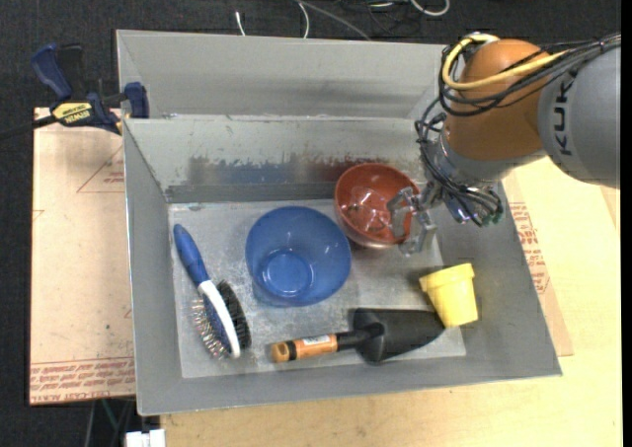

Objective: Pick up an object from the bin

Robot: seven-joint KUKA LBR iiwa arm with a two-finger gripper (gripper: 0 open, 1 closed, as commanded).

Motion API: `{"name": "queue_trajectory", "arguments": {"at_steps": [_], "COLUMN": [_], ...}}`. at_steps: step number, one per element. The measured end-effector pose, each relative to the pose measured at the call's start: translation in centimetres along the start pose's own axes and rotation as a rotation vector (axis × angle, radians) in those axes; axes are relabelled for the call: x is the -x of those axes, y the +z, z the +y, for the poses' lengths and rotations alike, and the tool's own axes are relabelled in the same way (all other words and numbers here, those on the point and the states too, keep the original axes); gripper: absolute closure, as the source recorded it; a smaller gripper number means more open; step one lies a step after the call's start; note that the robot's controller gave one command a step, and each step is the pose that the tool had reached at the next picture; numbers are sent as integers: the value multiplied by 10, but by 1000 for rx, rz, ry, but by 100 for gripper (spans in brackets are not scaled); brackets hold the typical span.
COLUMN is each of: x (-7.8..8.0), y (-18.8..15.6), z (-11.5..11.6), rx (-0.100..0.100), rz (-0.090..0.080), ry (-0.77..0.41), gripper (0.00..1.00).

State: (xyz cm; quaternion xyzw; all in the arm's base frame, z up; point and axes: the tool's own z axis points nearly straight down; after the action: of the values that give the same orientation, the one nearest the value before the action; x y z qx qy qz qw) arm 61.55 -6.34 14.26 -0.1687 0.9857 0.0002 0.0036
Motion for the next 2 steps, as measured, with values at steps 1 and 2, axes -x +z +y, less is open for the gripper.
{"name": "queue_trajectory", "arguments": {"at_steps": [1, 2], "x": [-5, 2], "y": [-20, -62], "z": [0, 4], "rx": [7, 3], "rz": [13, 3], "ry": [7, -7], "gripper": [100, 100]}}
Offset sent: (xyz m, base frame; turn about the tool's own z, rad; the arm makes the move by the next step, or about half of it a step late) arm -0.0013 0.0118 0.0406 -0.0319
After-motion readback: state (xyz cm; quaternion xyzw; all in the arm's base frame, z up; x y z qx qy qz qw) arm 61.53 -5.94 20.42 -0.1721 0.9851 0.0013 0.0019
